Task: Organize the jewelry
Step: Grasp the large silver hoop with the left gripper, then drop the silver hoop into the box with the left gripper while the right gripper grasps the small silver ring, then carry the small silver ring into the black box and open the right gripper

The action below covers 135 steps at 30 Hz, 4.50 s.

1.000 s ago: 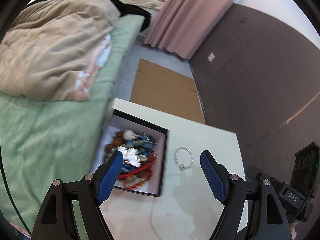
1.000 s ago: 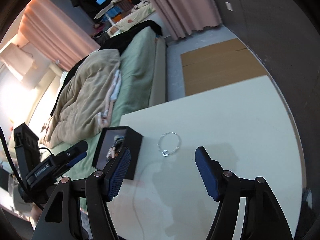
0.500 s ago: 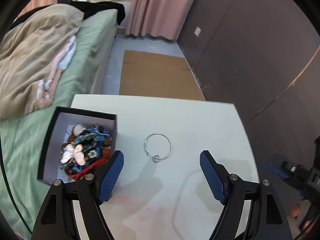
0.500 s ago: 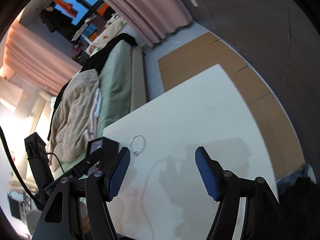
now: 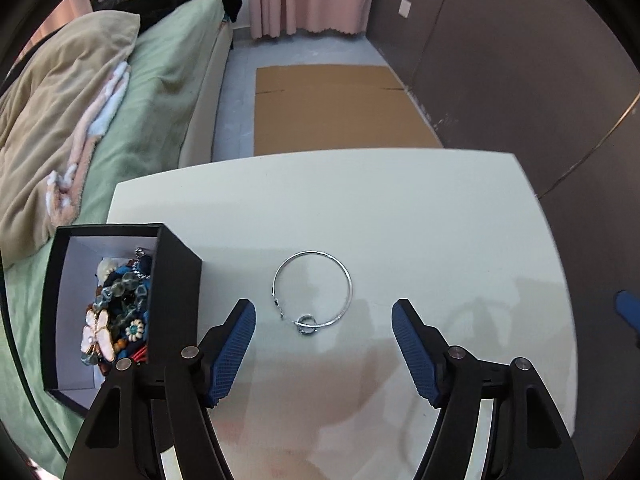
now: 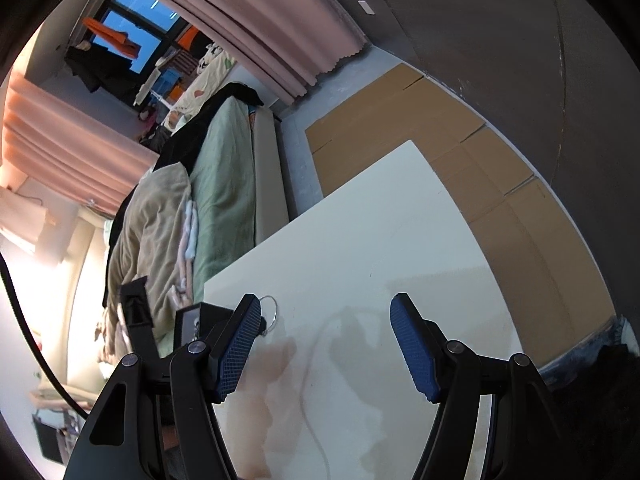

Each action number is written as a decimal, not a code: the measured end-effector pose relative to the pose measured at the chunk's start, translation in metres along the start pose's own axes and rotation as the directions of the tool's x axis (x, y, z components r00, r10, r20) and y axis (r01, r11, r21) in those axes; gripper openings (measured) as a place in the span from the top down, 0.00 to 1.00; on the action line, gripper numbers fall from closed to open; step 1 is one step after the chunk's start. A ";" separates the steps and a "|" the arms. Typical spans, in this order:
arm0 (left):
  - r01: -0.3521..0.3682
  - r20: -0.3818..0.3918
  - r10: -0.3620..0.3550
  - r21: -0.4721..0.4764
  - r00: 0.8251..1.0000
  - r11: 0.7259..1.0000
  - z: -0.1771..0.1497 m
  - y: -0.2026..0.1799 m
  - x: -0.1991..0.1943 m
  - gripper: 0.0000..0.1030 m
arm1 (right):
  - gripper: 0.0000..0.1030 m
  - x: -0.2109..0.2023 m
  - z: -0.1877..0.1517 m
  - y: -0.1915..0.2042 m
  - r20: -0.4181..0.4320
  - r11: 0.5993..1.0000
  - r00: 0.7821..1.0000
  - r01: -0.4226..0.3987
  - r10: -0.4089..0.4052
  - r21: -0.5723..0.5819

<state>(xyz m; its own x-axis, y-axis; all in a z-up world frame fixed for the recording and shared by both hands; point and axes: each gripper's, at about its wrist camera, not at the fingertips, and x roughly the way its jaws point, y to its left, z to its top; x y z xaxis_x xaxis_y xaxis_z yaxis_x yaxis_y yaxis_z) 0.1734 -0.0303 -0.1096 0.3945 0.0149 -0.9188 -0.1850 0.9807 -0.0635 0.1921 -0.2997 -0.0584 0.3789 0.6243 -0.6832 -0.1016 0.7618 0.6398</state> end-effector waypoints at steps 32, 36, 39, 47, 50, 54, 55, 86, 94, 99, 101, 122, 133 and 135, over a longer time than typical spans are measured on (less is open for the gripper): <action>0.020 0.013 -0.020 -0.002 1.000 1.000 -0.002 -0.004 0.006 0.54 | 0.34 0.016 0.002 0.017 -0.045 0.999 0.999 -0.006 0.003 -0.053; 0.069 0.046 -0.068 -0.028 0.997 0.997 -0.001 0.005 -0.013 0.54 | 0.34 0.028 -0.001 0.018 -0.071 0.998 0.997 0.010 -0.015 -0.066; 0.099 0.072 -0.095 -0.048 0.993 0.994 0.000 0.014 -0.028 0.54 | 0.34 0.037 -0.004 0.022 -0.092 0.997 0.996 0.009 -0.017 -0.083; 0.153 0.142 -0.139 -0.091 0.980 0.984 0.000 0.046 -0.065 0.54 | 0.34 0.062 -0.017 0.042 -0.137 0.983 0.989 0.035 -0.061 -0.182; 0.181 0.173 -0.160 -0.112 0.972 0.977 -0.002 0.058 -0.079 0.54 | 0.37 0.073 -0.024 0.051 -0.152 0.973 0.985 0.048 -0.084 -0.225; 0.202 0.214 -0.171 -0.131 0.962 0.971 -0.005 0.075 -0.098 0.54 | 0.45 0.091 -0.033 0.064 -0.173 0.960 0.978 0.063 -0.114 -0.273; 0.203 0.220 -0.170 -0.136 0.961 0.970 -0.006 0.078 -0.101 0.54 | 0.49 0.097 -0.036 0.068 -0.179 0.956 0.976 0.066 -0.121 -0.286; 0.222 0.214 -0.168 -0.260 0.962 0.940 -0.023 0.154 -0.102 0.53 | 0.89 0.168 -0.078 0.132 -0.163 0.817 0.930 0.195 -0.330 -0.543; 0.274 0.186 -0.230 -0.265 0.955 0.924 -0.026 0.147 -0.095 0.46 | 0.89 0.144 -0.064 0.125 -0.164 0.879 0.960 0.127 -0.225 -0.460; 0.284 0.200 -0.232 -0.295 0.952 0.912 -0.031 0.153 -0.098 0.25 | 0.89 0.137 -0.064 0.125 -0.177 0.901 0.969 0.081 -0.171 -0.426; 0.283 0.216 -0.224 -0.301 0.951 0.911 -0.033 0.155 -0.102 0.24 | 0.89 0.133 -0.064 0.126 -0.181 0.910 0.974 0.053 -0.138 -0.412; 0.255 0.252 -0.169 -0.361 0.953 0.897 -0.040 0.194 -0.113 0.24 | 0.89 0.116 -0.076 0.187 -0.151 0.888 0.976 -0.205 0.155 -0.411; 0.235 0.259 -0.141 -0.378 0.956 0.895 -0.041 0.197 -0.113 0.24 | 0.43 0.105 -0.062 0.177 -0.094 0.907 0.988 -0.153 0.126 -0.392; 0.234 0.258 -0.142 -0.374 0.956 0.898 -0.041 0.195 -0.113 0.24 | 0.43 0.099 -0.060 0.171 -0.084 0.910 0.989 -0.146 0.123 -0.387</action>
<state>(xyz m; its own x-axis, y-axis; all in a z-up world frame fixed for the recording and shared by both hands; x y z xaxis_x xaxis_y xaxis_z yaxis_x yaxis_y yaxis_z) 0.0556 0.1515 -0.0345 0.6351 -0.0745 -0.7688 -0.4103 0.8108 -0.4175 0.1568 -0.0973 -0.0374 0.2853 0.7255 -0.6263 -0.5041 0.6694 0.5457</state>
